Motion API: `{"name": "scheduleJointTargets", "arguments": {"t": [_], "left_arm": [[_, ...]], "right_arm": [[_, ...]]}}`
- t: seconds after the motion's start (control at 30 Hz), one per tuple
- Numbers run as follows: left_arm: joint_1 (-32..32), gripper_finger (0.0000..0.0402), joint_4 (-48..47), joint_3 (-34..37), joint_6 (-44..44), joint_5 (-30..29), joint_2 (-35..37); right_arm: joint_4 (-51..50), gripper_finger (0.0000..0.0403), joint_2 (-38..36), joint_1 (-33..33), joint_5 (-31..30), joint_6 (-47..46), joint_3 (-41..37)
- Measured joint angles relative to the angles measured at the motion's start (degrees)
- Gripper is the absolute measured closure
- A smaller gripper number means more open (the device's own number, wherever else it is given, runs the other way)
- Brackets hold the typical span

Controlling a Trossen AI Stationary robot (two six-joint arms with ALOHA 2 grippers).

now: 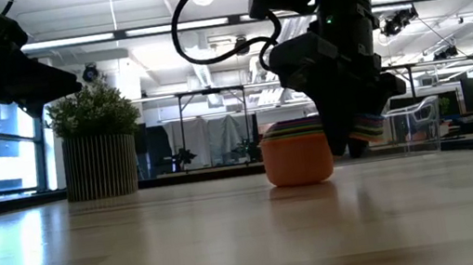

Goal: Nest measuring cups in basket
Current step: Put the stacked measuring cups into the transparent bin

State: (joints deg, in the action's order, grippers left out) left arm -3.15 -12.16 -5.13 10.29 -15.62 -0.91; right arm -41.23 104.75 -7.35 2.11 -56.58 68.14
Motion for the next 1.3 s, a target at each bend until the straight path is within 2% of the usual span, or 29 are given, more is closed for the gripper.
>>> {"name": "scheduleJointTargets", "arguments": {"t": [0.43, 0.9, 1.3], "left_arm": [[-0.01, 0.0298, 0.00, 0.00, 0.02, 0.01, 0.00], [0.00, 0.0298, 0.00, 0.00, 0.00, 0.01, 0.00], [-0.01, 0.0298, 0.02, 0.00, 0.00, 0.01, 0.00]], "right_arm": [[0.15, 0.0273, -0.28, 0.37, -1.18, -1.85, 0.04], [0.59, 0.0276, -0.48, 1.75, 1.44, -3.12, 0.04], [3.02, 0.0276, -1.26, 1.70, 0.55, -6.93, 0.04]]}}
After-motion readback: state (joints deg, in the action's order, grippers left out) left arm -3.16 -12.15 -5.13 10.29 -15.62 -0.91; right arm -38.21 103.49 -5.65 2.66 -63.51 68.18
